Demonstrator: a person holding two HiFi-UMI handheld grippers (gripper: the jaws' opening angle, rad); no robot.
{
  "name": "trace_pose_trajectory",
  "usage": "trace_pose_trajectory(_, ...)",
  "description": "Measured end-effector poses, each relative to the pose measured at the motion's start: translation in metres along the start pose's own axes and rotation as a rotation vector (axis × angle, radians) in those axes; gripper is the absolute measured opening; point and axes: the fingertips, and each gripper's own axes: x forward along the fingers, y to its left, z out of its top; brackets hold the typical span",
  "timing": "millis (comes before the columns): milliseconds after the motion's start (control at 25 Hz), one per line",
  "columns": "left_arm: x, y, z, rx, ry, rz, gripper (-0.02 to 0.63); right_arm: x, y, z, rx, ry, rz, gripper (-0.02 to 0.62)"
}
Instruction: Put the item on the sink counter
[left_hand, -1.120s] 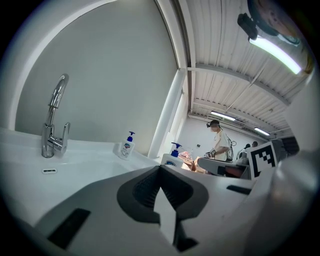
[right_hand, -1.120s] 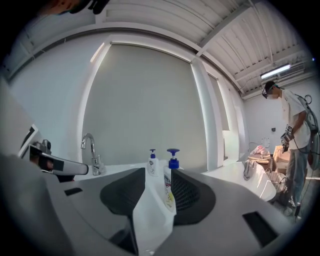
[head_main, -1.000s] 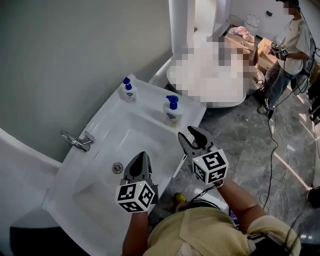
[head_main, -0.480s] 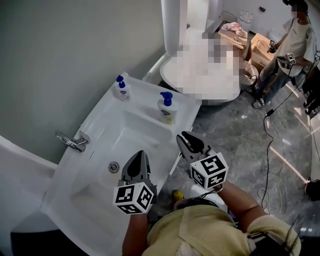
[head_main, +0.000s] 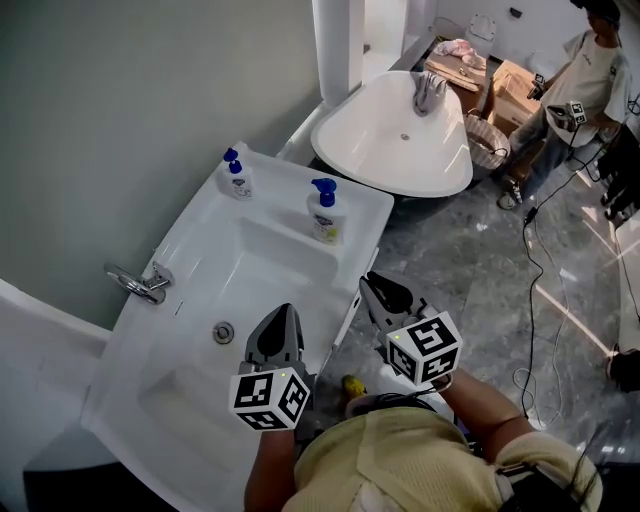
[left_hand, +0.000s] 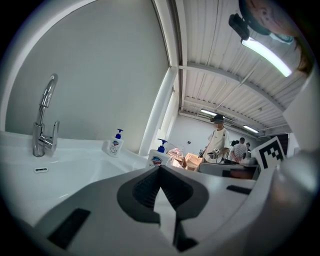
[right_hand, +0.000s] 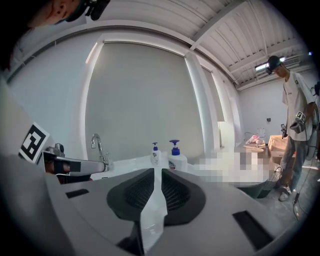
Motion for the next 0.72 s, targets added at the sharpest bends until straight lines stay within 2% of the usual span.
trace_pose_trajectory(720, -0.02, -0.005, -0.013, -0.009, 0.017, -0.005, 0.029, -0.015, 0.011, -0.025, 0.045, 0.067, -0.026, 0.032)
